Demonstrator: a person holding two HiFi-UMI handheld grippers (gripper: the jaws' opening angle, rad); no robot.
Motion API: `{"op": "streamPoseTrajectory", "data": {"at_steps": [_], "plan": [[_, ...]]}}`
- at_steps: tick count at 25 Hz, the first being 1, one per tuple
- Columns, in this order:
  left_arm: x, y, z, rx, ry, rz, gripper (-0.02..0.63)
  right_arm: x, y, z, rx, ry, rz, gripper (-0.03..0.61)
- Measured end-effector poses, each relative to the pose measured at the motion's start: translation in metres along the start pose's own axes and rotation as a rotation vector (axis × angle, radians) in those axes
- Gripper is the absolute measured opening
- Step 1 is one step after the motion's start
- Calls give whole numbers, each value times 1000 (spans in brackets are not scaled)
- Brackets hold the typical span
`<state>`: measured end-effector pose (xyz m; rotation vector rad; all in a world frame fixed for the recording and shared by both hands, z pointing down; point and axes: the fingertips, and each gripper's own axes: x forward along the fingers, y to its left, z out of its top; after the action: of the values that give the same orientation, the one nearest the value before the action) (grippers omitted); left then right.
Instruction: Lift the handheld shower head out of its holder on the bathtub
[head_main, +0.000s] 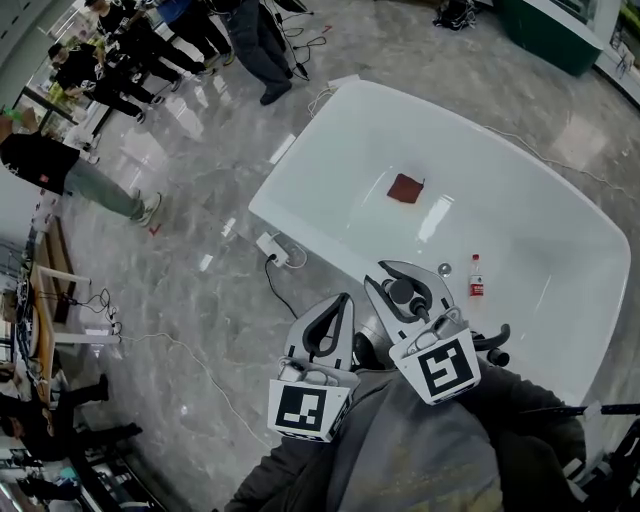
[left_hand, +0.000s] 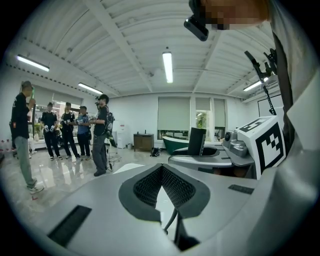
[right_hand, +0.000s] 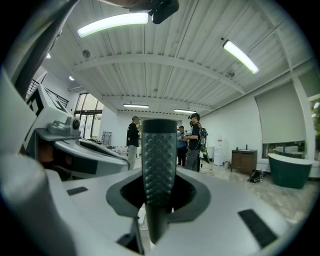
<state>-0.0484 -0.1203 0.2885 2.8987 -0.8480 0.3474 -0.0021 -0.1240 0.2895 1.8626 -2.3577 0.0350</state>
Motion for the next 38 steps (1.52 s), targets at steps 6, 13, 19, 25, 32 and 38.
{"op": "streamPoseTrajectory", "data": {"at_steps": [6, 13, 19, 25, 32, 38], "plan": [[2, 4, -4, 17, -21, -9, 2, 3, 1, -10, 15, -2, -19, 98], [-9, 13, 3, 40, -22, -58, 2, 2, 12, -2, 12, -6, -87, 98], [-27, 20, 7, 58, -38, -105, 2, -3, 26, 25, -25, -52, -145, 98], [-39, 31, 19, 90, -139, -196, 2, -11, 47, 58, -61, -104, -223, 98], [-19, 59, 15, 90, -170, -194, 2, 16, 52, 73, -60, -185, -201, 98], [-43, 47, 32, 94, -154, -310, 2, 11, 67, 90, -69, -119, -253, 98]]}}
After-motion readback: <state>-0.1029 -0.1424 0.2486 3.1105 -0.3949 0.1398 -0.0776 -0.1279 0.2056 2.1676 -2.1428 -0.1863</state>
